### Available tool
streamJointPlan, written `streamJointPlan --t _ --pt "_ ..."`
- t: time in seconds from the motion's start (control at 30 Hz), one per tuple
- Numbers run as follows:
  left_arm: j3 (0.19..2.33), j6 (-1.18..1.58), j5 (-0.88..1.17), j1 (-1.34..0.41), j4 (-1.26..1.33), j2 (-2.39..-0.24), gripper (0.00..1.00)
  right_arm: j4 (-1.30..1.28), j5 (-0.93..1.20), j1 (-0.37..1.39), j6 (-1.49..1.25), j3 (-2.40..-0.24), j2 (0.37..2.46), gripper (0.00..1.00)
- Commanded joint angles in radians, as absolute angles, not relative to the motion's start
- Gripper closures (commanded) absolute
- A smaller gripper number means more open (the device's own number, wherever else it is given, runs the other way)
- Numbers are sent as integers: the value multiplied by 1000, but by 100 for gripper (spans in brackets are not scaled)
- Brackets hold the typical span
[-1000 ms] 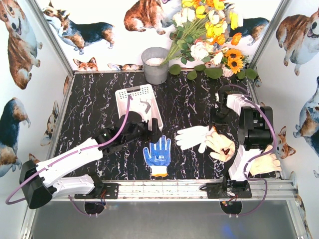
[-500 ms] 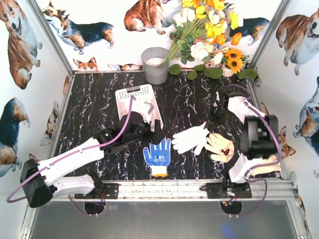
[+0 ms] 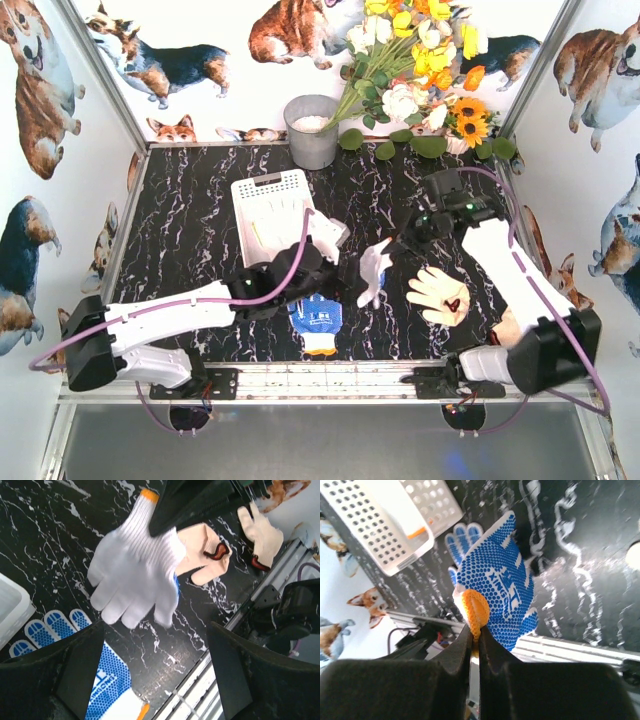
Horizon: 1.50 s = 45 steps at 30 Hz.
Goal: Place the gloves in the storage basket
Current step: Pick up the glove from the center of the board, then pair the glove with the glove.
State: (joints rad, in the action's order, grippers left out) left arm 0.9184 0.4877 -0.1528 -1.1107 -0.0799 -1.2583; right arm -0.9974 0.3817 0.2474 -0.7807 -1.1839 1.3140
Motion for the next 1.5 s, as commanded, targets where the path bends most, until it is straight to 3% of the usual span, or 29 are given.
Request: streamJointPlan --t 0.0,0.27,0.33,0.4,0.53,0.67,0.8,0.87,0.97,1.0,1.23,1.47 --pt "969 462 -305 -1162 -9 -1293 23 -1011 314 333 -1054 -1252 1215 100" --pt "1014 427 -371 -1201 4 -1353 22 -1053 229 432 -1219 -1311 1186 100" --pt "1018 414 -375 -1207 22 -1364 26 -1058 221 442 -1224 -1313 1181 100" --pt "1025 402 -380 -1209 28 -1376 37 -1042 227 445 -1226 -1294 1165 100" --pt "1037 384 -368 -1209 24 -1383 75 -940 264 445 -1210 -1227 1125 100" --pt "992 396 -378 -1209 26 -1332 97 -847 294 444 -1158 -1169 1061 100" --pt "961 402 -372 -1204 -20 -1269 100 -765 313 443 -1026 -1137 1010 63" --pt "960 403 -323 -1184 -69 -1247 100 -735 309 443 -958 -1128 980 50" --pt "960 412 -199 -1126 -141 -1216 100 -734 300 437 -885 -1132 916 11" --pt "960 412 -154 -1107 -158 -1205 100 -738 308 433 -868 -1133 903 4" --pt "986 325 269 -961 -236 -1169 100 -702 505 430 -693 -1120 884 2" --pt "1003 323 526 -826 -279 -1121 100 -718 554 503 -413 -1115 886 3"
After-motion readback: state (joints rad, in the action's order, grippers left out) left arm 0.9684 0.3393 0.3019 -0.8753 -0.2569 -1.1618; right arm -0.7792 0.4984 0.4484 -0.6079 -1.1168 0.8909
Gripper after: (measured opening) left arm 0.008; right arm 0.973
